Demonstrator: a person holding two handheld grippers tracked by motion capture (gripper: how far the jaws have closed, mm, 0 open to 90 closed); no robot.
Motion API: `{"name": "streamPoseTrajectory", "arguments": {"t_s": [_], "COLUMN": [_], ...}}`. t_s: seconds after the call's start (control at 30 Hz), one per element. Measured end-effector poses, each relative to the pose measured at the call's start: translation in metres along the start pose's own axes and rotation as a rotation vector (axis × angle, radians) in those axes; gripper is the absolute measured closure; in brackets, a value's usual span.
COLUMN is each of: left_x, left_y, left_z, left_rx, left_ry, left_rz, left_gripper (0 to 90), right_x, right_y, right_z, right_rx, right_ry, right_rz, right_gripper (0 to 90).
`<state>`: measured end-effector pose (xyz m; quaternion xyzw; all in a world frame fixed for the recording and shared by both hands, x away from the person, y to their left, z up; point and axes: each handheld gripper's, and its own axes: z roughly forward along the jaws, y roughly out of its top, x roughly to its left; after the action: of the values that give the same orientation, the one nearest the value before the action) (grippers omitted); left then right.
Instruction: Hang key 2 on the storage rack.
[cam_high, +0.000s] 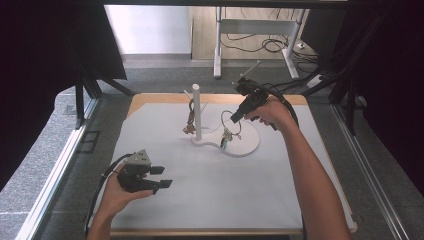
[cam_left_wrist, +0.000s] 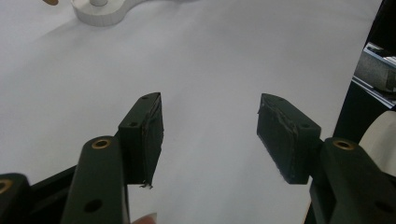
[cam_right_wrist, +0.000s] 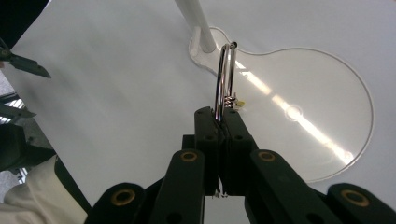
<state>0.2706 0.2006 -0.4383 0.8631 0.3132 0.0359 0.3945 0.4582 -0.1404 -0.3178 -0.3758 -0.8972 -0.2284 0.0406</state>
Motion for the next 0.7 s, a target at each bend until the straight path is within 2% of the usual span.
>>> {"name": "streamPoseTrajectory", "arguments": {"t_s": [0.5, 0.7], "left_x": [-0.001, -0.002], "left_y": [0.0, 0.0], "left_z": [0.003, 0.003], "left_rx": [0.002, 0.003], "left_ry": [-0.012, -0.018], "left_rz": [0.001, 0.008], "left_gripper": [41.2, 40.9], "right_x": [-0.009, -0.015], "right_y": [0.014, 0.019], "right_z": [0.0, 0.001], "right_rx": [-0.033, -0.058], "right_ry": [0.006, 0.012], "right_rz": [0.011, 0.03], "right_gripper": [87.3, 87.2]}}
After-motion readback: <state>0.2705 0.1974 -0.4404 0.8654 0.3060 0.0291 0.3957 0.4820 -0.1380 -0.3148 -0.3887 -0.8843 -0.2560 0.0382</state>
